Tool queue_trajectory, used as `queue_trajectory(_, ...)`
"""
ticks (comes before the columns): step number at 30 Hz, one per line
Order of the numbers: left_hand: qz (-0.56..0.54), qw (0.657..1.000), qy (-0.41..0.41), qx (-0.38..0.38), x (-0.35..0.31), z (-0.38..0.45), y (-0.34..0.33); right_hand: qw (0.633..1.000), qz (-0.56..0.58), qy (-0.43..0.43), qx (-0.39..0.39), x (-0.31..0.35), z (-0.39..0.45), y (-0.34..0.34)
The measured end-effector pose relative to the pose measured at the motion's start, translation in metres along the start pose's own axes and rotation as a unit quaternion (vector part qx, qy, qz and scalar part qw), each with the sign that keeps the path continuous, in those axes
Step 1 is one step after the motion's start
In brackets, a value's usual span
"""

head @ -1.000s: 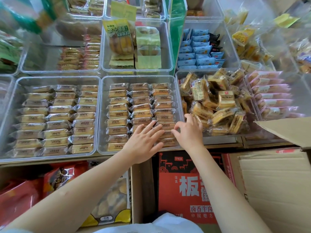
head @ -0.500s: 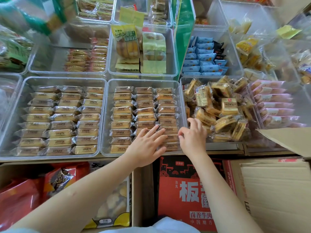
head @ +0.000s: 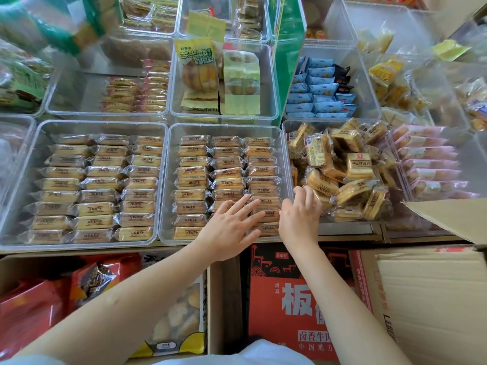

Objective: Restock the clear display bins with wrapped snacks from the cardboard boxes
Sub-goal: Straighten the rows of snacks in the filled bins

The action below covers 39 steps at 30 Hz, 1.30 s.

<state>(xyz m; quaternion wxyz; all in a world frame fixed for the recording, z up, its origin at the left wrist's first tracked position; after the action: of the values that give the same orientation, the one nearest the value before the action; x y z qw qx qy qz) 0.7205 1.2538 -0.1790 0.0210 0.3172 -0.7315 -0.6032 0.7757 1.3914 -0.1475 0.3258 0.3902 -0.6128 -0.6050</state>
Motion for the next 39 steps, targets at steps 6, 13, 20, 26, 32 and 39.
queue_trajectory(6, 0.014, 1.0, -0.012, -0.005, -0.001, -0.001, 0.002, 0.998, 0.039, -0.023, 0.033, -0.007, 0.007, -0.003)
queue_trajectory(13, 0.0, 1.0, -0.008, 0.017, 0.0, 0.001, -0.001, 0.984, 0.156, 0.001, 0.087, -0.022, -0.002, 0.007)
queue_trajectory(20, -0.087, 0.992, -0.006, -0.093, 0.0, -0.012, 0.02, 0.983, 0.072, 0.02, 0.169, -0.006, -0.006, 0.004)
queue_trajectory(26, -0.042, 0.997, 0.0, -0.065, 0.005, -0.023, 0.014, 0.993, 0.083, 0.016, 0.077, -0.01, -0.016, 0.009)
queue_trajectory(32, 0.012, 1.0, -0.01, 0.0, -0.005, -0.024, 0.011, 0.996, 0.005, 0.014, 0.083, -0.002, -0.014, 0.012)
queue_trajectory(39, 0.026, 0.999, 0.012, 0.043, -0.004, -0.019, 0.003, 0.996, -0.022, -0.017, 0.084, 0.001, -0.005, 0.005)
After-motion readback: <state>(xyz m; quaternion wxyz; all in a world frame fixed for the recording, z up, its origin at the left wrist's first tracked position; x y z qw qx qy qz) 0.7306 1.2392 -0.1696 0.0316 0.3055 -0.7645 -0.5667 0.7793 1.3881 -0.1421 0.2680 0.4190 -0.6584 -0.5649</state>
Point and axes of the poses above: each hand's wrist, its own z-axis towards the middle knuckle, its own y-axis out of the back of the hand, x = y × z, the point moved 8 cm from there along z, towards the middle knuckle, and after that the axes turned 4 degrees about y, right-handed, at the moved point
